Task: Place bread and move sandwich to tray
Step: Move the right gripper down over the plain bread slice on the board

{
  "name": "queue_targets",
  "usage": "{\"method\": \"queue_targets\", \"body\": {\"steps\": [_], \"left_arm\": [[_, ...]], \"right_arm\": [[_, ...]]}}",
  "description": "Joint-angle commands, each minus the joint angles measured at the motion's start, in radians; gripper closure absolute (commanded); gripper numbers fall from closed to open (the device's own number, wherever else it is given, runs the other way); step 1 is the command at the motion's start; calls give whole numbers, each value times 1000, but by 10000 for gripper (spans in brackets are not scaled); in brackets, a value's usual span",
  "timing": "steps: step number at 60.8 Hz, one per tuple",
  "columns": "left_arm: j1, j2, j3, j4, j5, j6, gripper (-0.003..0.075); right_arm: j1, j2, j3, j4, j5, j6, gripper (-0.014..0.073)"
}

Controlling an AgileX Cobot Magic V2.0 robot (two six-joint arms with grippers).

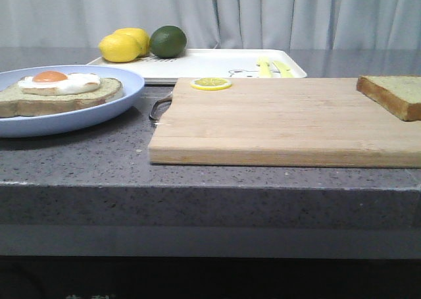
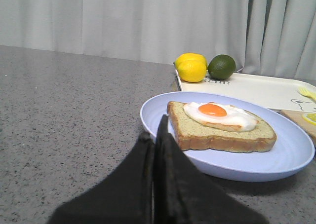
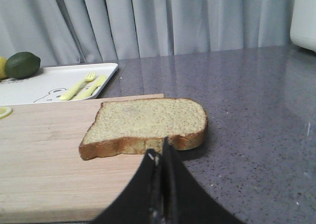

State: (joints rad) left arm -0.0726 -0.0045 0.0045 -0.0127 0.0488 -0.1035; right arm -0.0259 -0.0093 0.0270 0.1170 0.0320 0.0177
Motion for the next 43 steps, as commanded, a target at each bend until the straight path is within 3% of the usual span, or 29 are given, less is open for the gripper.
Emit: {"method": "queue_targets", "body": {"steps": [1, 43], "left_arm": [[3, -20, 1, 1, -85, 3, 741], [3, -20, 1, 1, -87, 3, 741]], "right_arm": [[-3, -18, -3, -1, -87, -6, 662], [-3, -18, -3, -1, -95, -6, 662]]}}
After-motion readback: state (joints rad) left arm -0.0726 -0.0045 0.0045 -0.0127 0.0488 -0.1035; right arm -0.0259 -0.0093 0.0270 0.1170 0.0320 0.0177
